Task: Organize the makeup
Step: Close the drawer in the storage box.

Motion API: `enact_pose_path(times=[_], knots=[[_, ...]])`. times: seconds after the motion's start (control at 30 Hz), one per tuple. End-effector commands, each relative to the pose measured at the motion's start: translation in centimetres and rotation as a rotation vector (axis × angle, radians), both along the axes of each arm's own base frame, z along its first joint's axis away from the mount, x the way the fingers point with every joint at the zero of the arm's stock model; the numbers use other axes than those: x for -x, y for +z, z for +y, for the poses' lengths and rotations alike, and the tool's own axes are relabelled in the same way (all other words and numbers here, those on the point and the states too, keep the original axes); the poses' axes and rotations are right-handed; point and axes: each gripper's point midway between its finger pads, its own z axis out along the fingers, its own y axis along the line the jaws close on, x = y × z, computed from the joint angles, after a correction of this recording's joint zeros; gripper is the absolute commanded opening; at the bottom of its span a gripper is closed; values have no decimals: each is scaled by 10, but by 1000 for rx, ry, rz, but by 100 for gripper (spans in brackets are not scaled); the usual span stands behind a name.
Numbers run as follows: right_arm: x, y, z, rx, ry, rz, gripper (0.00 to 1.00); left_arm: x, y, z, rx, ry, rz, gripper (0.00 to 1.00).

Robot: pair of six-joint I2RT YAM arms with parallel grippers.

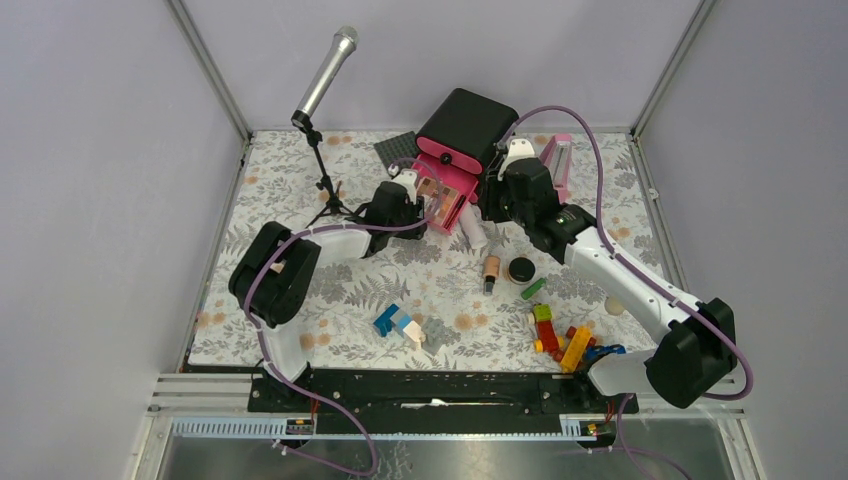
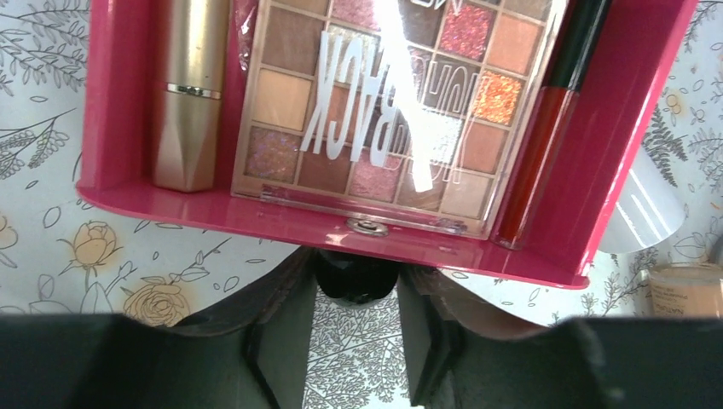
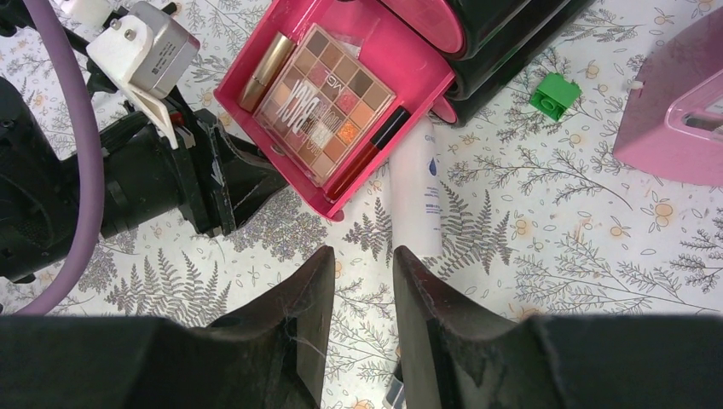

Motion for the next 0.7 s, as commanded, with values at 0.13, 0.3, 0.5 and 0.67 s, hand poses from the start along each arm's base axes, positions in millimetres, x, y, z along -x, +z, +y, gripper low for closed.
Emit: enact_pose_path(times=[0.13,0.3,0.5,0.67], knots=[[1,12,-7,3,-17,-39,39,-24,32,-13,51,-2,-95,28],[3,10,-7,1,-16,-36,39,-25,48,-15,71,-7,-116,25],[5,9,-8,0,-20,-35,39,-29,78,-17,96,-8,-161,24],[7,8,-10,-1,-25,-34,39,-32,93,-20,109,-12,-184,24]])
